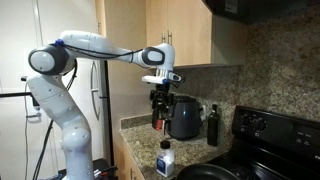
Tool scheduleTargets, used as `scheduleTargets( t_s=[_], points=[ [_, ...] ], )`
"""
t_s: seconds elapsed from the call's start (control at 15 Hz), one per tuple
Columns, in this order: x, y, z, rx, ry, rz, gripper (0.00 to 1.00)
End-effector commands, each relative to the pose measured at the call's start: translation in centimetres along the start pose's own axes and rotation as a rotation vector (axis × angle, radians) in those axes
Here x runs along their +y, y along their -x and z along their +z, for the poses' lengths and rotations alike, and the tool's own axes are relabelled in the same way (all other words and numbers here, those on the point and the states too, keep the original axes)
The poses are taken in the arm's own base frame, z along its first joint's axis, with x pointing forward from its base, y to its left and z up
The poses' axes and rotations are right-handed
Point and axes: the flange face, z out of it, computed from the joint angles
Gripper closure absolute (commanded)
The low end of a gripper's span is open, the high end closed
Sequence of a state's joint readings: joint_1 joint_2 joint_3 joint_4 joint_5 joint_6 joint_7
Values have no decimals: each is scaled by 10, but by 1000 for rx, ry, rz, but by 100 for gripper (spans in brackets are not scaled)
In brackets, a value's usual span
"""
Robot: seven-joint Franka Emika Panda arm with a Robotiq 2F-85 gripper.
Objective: Open the left door of the cabinet.
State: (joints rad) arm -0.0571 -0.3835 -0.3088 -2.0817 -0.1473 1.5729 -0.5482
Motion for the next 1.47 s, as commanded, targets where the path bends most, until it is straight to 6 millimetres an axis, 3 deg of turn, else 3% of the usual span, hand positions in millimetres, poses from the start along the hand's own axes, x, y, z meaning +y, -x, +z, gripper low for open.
scheduleTargets(
  t_s=[0.0,0.07,0.2,0.33,0.47,0.6,0.67,0.8,0.93,1.27,1.4],
  points=[
    [0,0,-1,-1,-1,0,0],
    [-18,-14,16,-39,-15,-54,0],
    [-78,-27,26,-23,-34,-181,0],
    [-131,-32,16,20,-44,-278,0],
    [-181,-20,-17,107,-41,-344,0],
    [-198,9,-58,208,-41,-343,0],
    [-192,-27,-29,112,-34,-339,0],
    [-202,4,-60,199,-18,-344,0],
    [-209,15,-72,267,1,-347,0],
    [-240,70,-186,550,-167,-262,0],
    [-243,80,-222,659,-204,-174,0]
  ],
)
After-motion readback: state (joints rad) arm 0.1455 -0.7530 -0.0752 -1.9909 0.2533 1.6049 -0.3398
